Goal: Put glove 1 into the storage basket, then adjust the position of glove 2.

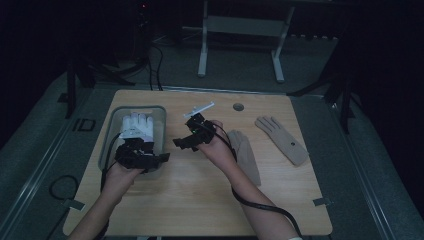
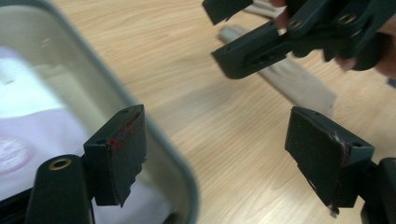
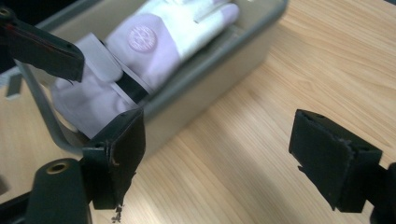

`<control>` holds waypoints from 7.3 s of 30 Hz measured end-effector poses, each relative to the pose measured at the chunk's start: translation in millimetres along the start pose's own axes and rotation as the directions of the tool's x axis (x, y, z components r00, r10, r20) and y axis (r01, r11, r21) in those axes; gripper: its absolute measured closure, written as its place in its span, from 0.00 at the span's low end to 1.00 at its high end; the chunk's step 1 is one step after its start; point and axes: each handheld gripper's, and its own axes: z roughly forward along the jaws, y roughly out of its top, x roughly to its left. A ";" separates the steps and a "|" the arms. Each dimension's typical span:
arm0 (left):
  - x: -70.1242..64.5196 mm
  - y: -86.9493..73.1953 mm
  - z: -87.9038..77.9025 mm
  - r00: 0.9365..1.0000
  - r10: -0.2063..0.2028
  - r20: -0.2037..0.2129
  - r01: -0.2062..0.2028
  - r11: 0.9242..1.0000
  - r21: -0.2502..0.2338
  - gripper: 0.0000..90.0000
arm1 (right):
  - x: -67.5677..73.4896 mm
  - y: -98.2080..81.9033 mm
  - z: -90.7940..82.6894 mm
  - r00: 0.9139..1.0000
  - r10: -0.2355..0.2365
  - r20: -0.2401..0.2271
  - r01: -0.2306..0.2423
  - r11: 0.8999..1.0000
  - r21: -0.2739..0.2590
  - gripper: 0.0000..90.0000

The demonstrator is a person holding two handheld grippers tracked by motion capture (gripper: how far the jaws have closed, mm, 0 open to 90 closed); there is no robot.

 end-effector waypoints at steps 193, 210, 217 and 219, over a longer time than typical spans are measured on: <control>-67.4 -92.4 95.9 0.958 0.267 0.109 -0.250 0.957 -0.149 0.02 | -211.8 -205.8 -131.4 0.859 0.286 0.426 -0.239 0.958 -0.161 0.53; -67.5 -92.7 96.5 0.958 0.270 0.093 -0.256 0.957 -0.137 0.03 | -234.4 -232.1 -111.7 0.836 0.325 0.441 -0.300 0.945 -0.127 0.63; -67.0 -92.3 95.7 0.959 0.266 0.097 -0.251 0.958 -0.139 0.02 | -219.6 -221.5 -106.8 0.826 0.330 0.457 -0.326 0.941 -0.092 0.89; -66.5 -92.4 96.0 0.960 0.263 0.093 -0.249 0.959 -0.137 0.02 | -213.2 -218.3 -105.8 0.815 0.354 0.459 -0.348 0.932 -0.102 0.90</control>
